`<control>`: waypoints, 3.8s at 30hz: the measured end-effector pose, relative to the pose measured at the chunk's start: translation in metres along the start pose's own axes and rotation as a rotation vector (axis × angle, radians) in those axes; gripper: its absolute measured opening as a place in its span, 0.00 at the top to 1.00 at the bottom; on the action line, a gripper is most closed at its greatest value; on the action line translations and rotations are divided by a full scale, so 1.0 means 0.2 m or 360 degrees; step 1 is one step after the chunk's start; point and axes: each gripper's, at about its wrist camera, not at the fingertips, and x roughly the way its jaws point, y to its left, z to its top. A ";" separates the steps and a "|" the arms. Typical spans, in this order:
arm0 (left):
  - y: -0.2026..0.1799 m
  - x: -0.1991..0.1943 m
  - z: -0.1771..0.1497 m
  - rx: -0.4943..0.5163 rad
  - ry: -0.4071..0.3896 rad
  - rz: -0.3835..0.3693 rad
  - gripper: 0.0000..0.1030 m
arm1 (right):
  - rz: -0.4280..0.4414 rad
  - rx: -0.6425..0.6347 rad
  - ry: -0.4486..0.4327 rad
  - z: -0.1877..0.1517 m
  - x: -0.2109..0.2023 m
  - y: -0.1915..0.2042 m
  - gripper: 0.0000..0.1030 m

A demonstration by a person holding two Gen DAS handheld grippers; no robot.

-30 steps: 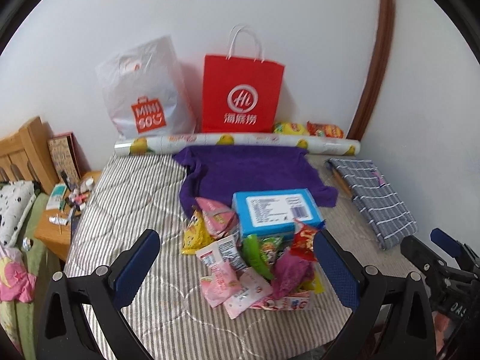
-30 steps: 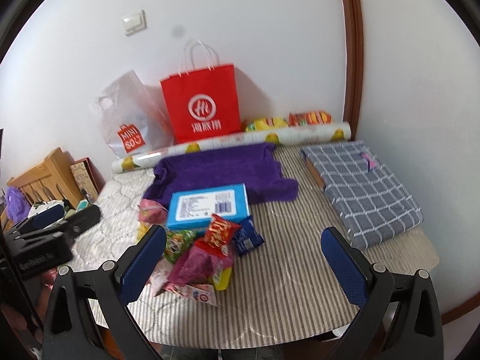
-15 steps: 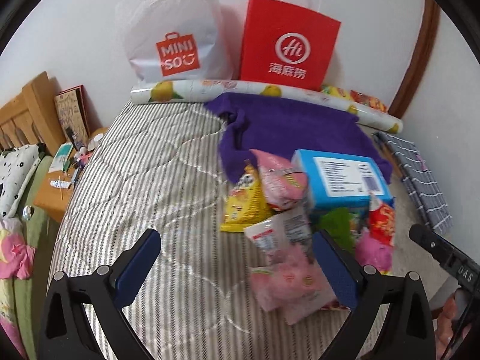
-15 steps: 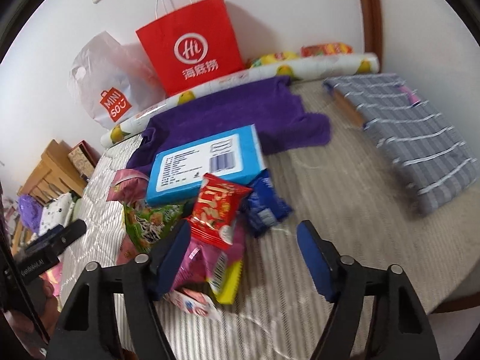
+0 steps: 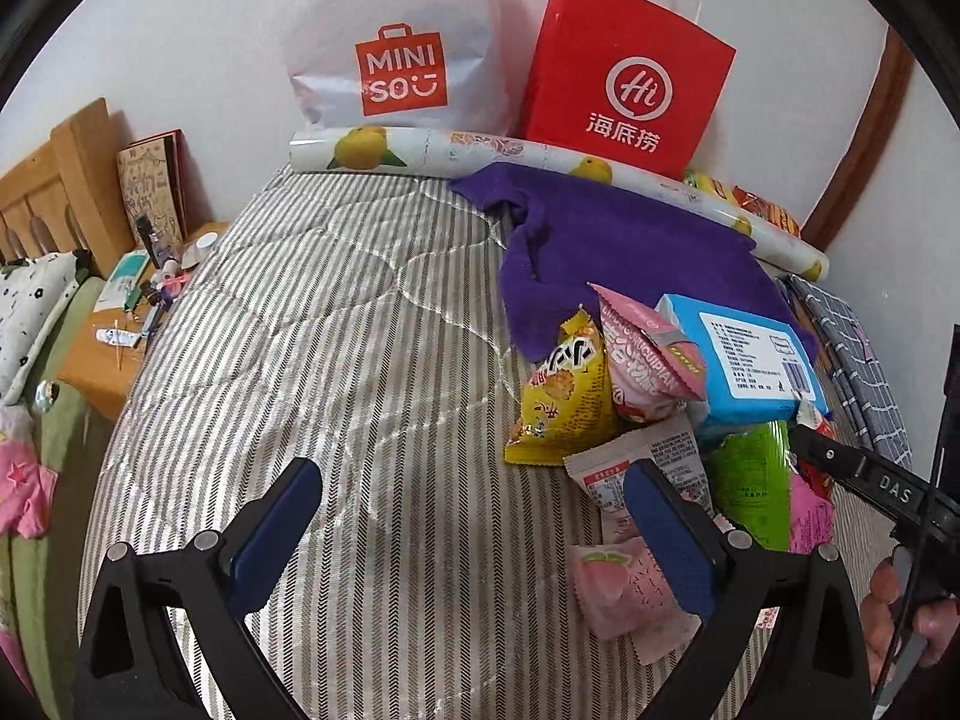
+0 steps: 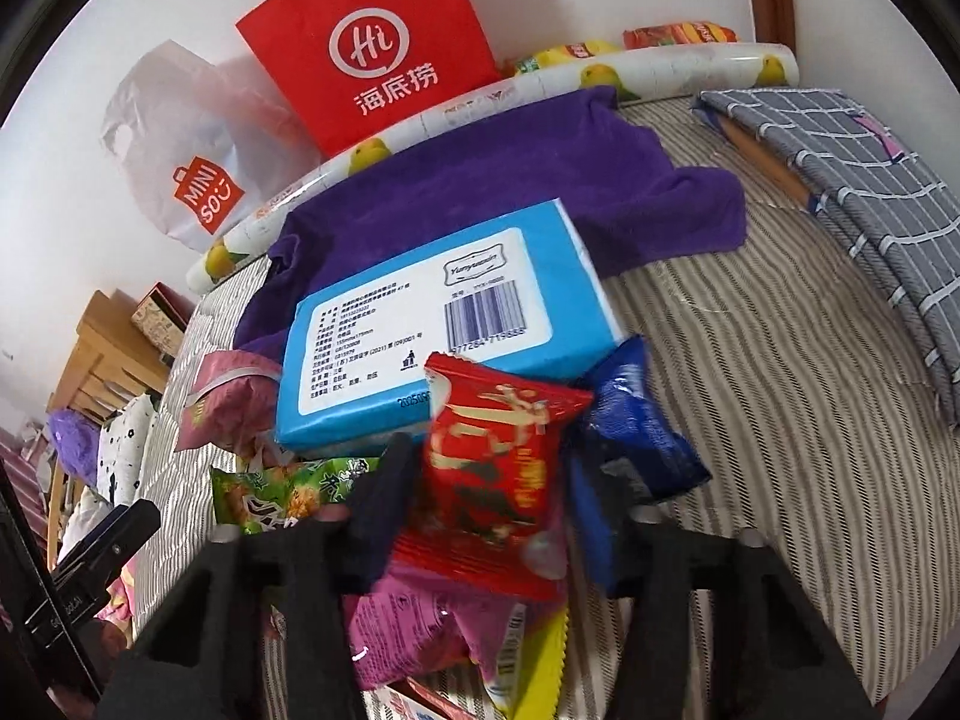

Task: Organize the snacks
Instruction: 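Reach the right gripper into the pile and grasp the red candy packet, then lift the red packet with the right gripper while the left gripper grasps the pink candy, then carry both candies over the purple towel and open both grippers to drop them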

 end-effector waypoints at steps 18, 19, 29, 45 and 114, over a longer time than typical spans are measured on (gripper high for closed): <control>-0.24 0.13 -0.16 0.0058 0.0250 -0.0348 0.02 | -0.0187 -0.0119 -0.0204 -0.14 -0.35 -0.19 0.61; -0.25 0.16 -0.18 0.0053 0.0276 -0.0338 0.06 | -0.0214 -0.0117 -0.0198 -0.16 -0.35 -0.23 0.61; -0.20 0.13 -0.21 0.0020 0.0249 -0.0275 0.37 | -0.0273 -0.0094 -0.0108 -0.27 -0.26 -0.42 0.61; -0.18 0.14 -0.21 0.0138 0.0173 0.0003 0.39 | -0.0347 -0.0237 -0.0055 -0.32 -0.16 -0.45 0.60; -0.57 0.25 0.88 0.0365 -0.0011 -0.0396 0.39 | -0.0187 -0.0345 -0.0404 0.71 -0.19 0.13 0.60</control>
